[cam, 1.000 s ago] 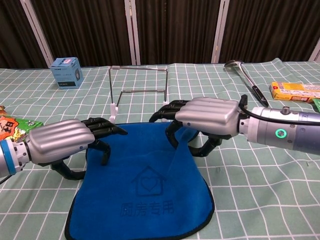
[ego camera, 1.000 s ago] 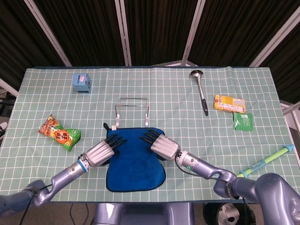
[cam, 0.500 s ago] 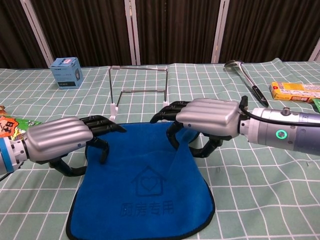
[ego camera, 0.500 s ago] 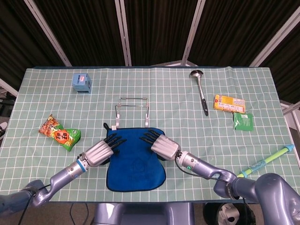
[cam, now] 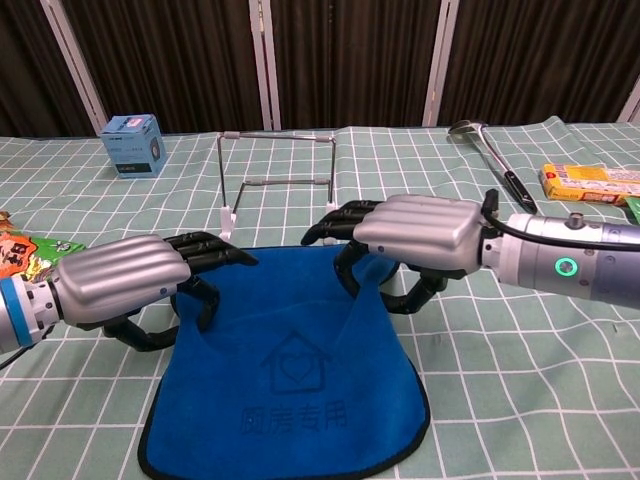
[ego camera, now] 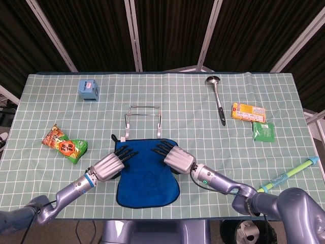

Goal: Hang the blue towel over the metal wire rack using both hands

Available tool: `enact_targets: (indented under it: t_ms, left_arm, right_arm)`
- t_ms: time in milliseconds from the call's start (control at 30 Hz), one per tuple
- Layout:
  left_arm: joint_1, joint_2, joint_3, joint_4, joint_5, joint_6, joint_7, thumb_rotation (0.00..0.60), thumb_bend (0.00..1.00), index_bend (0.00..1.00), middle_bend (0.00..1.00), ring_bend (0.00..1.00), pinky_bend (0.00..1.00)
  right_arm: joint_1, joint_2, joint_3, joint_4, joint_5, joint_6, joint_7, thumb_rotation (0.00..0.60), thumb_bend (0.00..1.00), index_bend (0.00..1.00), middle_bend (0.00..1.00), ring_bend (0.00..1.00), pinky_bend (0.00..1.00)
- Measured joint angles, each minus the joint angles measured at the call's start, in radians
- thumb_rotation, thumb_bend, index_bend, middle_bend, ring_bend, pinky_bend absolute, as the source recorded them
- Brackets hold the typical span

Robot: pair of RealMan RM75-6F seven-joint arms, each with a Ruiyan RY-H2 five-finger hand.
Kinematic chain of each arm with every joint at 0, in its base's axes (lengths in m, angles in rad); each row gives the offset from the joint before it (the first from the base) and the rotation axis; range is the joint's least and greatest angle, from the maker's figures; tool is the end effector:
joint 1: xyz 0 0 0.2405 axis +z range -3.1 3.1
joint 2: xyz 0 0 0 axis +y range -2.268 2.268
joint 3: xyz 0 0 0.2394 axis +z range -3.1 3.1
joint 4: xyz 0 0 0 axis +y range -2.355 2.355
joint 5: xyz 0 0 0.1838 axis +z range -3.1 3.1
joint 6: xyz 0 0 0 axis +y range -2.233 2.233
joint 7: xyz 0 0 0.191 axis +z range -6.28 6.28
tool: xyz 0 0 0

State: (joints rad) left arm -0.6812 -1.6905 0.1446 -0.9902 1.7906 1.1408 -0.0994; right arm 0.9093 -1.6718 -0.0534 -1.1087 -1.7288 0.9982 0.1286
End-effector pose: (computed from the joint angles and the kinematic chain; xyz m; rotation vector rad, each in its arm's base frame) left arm -0.1636 0.3037 -0.0626 -2.3266 -0.5562 -0.9789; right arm -0.0800 -0.3372 -0.0694 2.4078 -0.5278 1.0718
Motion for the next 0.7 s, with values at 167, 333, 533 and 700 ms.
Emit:
enact_targets:
  t_ms: [167,333,533,700]
  left_arm:
    - [0.005,-0.005,-0.004,0.006,-0.003,0.017,-0.006,0.6,0.55,0.71,0.0,0.0,0.0]
    - [0.01,-0.006,-0.009,0.009,-0.006,0.041,-0.03,0.6,0.55,0.79,0.0,0.0,0.0]
    - [0.019,0.005,-0.022,0.006,-0.009,0.095,-0.066,0.6,0.55,0.81,0.0,0.0,0.0]
    - [0.024,0.03,-0.035,-0.024,-0.012,0.128,-0.084,0.6,0.55,0.81,0.0,0.0,0.0]
  right_arm:
    - [-0.001,0.003,0.001,-0.001,-0.003,0.009,0.003,0.6,0.55,0.65,0.08,0.0,0.0]
    - [-0.004,0.016,0.004,-0.013,-0.006,0.027,0.012,0.6,0.55,0.65,0.08,0.0,0.0]
    - [-0.011,0.039,0.012,-0.041,-0.005,0.05,0.017,0.6,0.55,0.65,0.08,0.0,0.0]
    - [-0.017,0.067,0.024,-0.075,0.0,0.068,0.013,0.6,0.55,0.65,0.08,0.0,0.0]
